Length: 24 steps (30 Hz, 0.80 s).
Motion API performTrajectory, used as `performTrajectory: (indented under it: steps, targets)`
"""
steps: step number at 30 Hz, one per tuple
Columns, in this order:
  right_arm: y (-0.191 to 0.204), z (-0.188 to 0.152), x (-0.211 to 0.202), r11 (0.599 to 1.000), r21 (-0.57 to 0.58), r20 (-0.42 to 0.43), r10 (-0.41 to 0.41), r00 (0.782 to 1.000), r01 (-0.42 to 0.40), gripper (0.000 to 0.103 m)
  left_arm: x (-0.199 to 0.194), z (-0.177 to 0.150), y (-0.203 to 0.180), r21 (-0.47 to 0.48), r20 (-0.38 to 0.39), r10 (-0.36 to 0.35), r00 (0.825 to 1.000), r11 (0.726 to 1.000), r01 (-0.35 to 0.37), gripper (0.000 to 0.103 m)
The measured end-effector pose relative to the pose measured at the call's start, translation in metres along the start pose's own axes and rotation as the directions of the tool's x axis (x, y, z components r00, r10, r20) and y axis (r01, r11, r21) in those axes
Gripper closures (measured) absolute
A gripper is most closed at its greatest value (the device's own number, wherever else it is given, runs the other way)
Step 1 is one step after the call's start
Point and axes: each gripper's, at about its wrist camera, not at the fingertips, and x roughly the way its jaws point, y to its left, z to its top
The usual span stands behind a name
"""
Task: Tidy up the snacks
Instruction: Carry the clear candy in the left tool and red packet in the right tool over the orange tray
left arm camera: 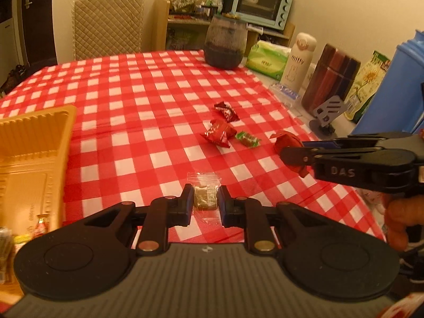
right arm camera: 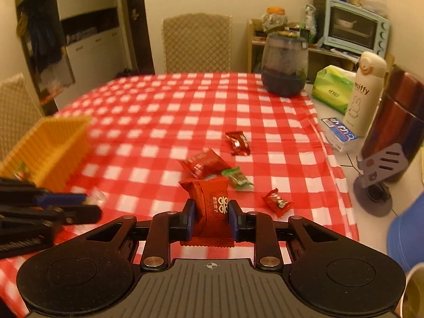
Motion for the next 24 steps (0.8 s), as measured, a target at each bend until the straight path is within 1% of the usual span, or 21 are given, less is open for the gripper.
performTrajectory:
  steps: [5, 10, 18, 24]
  targets:
    - [0.028, 0.007, -0.038, 0.999, 0.039, 0.033, -0.002, 0.999, 0.0, 0.076, -0.034, -0.002, 0.007, -0.008, 0.031, 0.009, 0.999, 1.0, -0.008, 0.086]
    - [0.057, 0.003, -0.065, 0.997, 0.067, 0.053, 0.021, 0.998, -0.025, 0.076, -0.066, -0.01, 0.018, -0.023, 0.05, 0.027, 0.998, 0.999, -0.026, 0.086]
    - [0.102, -0.01, -0.085, 0.995, 0.073, 0.052, 0.062, 0.997, -0.065, 0.076, -0.107, -0.027, 0.035, -0.04, 0.066, 0.058, 0.996, 0.998, -0.055, 0.086]
    - [0.129, -0.017, -0.092, 0.995, 0.057, 0.046, 0.084, 0.995, -0.087, 0.076, -0.13, -0.036, 0.049, -0.062, 0.082, 0.082, 0.993, 0.995, -0.077, 0.085]
